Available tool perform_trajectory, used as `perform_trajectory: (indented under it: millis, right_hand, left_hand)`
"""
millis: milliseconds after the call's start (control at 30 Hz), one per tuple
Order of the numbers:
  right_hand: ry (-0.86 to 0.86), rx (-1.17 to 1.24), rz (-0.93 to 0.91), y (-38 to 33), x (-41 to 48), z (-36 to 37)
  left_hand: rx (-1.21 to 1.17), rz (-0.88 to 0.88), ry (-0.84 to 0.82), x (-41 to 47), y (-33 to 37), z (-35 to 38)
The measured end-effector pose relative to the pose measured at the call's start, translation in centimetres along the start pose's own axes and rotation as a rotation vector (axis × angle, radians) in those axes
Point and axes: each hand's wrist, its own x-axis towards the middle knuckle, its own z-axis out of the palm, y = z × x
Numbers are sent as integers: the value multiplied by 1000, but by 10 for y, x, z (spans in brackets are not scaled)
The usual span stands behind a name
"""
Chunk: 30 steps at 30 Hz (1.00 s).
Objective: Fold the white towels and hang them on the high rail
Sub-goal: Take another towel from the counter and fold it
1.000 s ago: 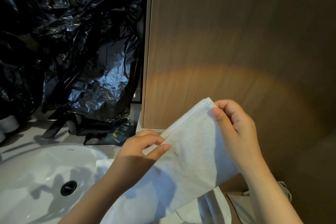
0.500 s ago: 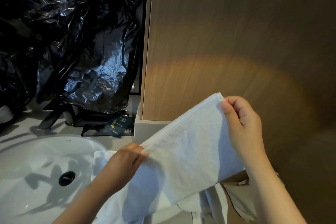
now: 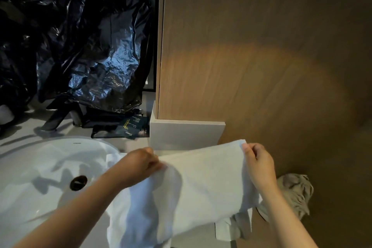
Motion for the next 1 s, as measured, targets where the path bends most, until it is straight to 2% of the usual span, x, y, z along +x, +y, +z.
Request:
perform_trajectory:
  millis: [167, 433, 767, 833, 900, 1000]
  right_hand:
    - [33, -31, 45, 38, -2, 11]
    - [57, -33, 12, 38, 11, 23]
    - [36, -64, 32, 42, 20, 31]
    - [54, -54, 36, 42, 20, 31]
    - [73, -46, 48, 42, 20, 32]
    - [40, -51, 83, 45, 19, 39]
  left_hand:
    - [-53, -72, 47, -1, -20, 34]
    - [-164, -160, -23, -24, -46, 31]
    - [-302, -310, 81, -58, -70, 25]
    - [-385, -323, 161, -54, -72, 20]
    - [-467, -403, 249, -49, -76, 17]
    - [-418, -614, 171, -40, -74, 19]
